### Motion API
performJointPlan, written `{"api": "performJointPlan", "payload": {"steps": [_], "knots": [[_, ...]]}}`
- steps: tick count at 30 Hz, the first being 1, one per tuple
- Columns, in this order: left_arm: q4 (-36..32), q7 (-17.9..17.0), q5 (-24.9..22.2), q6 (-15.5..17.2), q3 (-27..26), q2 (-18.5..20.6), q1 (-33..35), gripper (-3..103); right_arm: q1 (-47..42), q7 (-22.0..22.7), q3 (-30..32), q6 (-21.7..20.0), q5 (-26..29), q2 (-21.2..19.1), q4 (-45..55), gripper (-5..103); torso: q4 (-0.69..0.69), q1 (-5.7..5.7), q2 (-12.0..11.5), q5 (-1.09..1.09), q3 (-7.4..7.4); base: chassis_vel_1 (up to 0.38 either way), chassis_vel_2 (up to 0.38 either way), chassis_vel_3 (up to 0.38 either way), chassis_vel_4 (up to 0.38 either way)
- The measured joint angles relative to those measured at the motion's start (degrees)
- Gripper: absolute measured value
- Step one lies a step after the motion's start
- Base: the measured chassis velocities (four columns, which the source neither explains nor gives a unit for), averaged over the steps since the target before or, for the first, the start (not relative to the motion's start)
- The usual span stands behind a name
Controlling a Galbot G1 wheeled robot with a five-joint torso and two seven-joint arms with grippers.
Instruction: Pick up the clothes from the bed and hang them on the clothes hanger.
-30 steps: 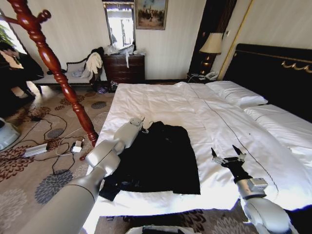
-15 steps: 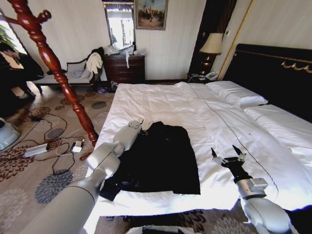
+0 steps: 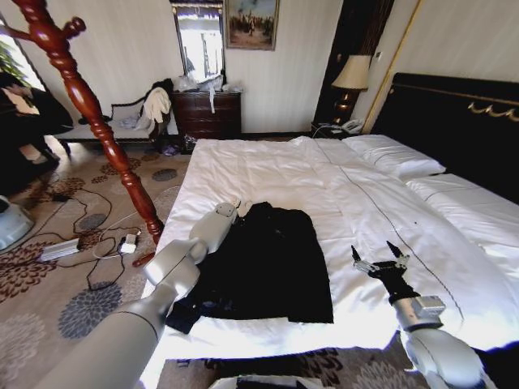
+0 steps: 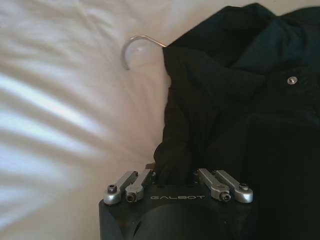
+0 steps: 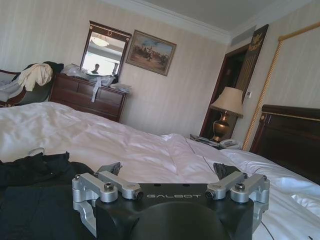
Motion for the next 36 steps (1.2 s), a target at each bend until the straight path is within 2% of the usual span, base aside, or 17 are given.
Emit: {"api": "performJointPlan", "payload": {"steps": [7, 12, 15, 19, 20, 28, 32, 33, 36], "knots": [[-4.67, -1.60, -3.66, 0.72, 2.90, 2.41, 1.78, 24, 0.00, 0.00, 0.00, 0.00, 0.00, 0.00, 0.00, 100, -0.07, 0.00, 0.00, -0.02, 0.00, 0.000, 0.000, 0.000, 0.000], [-5.78, -1.89, -4.42, 0.70, 3.59, 3.19, 1.94, 24, 0.00, 0.00, 0.00, 0.00, 0.00, 0.00, 0.00, 100, -0.08, 0.00, 0.00, -0.02, 0.00, 0.000, 0.000, 0.000, 0.000], [-10.65, -1.79, -4.92, -1.42, 6.15, 7.01, 1.84, 24, 0.00, 0.00, 0.00, 0.00, 0.00, 0.00, 0.00, 100, -0.05, 0.01, -0.01, -0.03, 0.02, 0.000, 0.000, 0.000, 0.000], [-13.88, -2.06, -4.19, -3.07, 7.36, 9.54, 1.78, 23, 0.00, 0.00, 0.00, 0.00, 0.00, 0.00, 0.00, 100, -0.01, 0.01, -0.01, -0.03, 0.02, 0.000, 0.000, 0.000, 0.000], [-15.48, -2.38, -3.61, -4.25, 7.70, 10.62, 1.83, 23, 0.00, 0.00, 0.00, 0.00, 0.00, 0.00, 0.00, 100, -0.02, 0.01, -0.01, -0.03, 0.02, 0.000, 0.000, 0.000, 0.000], [-22.73, -3.49, -1.83, -7.49, 8.71, 15.87, 2.50, 23, 0.00, 0.00, 0.00, 0.00, 0.00, 0.00, 0.00, 100, -0.05, 0.01, -0.01, -0.03, 0.01, 0.000, 0.000, 0.000, 0.000], [-29.91, -3.28, -1.33, -9.55, 9.20, 21.17, 2.99, 22, 0.00, 0.00, 0.00, 0.00, 0.00, 0.00, 0.00, 100, -0.05, 0.01, -0.01, -0.03, 0.00, 0.000, 0.000, 0.000, 0.000], [-29.91, -3.28, -1.33, -9.55, 9.20, 21.17, 2.99, 22, 0.00, 0.00, 0.00, 0.00, 0.00, 0.00, 0.00, 100, -0.05, 0.01, -0.01, -0.03, 0.00, 0.000, 0.000, 0.000, 0.000], [-36.62, -3.28, -1.64, -9.89, 9.67, 26.18, 3.09, 22, 0.00, 0.00, 0.00, 0.01, 0.00, 0.00, 0.00, 100, -0.03, 0.01, -0.01, -0.03, 0.00, 0.000, 0.000, 0.000, 0.000]]}}
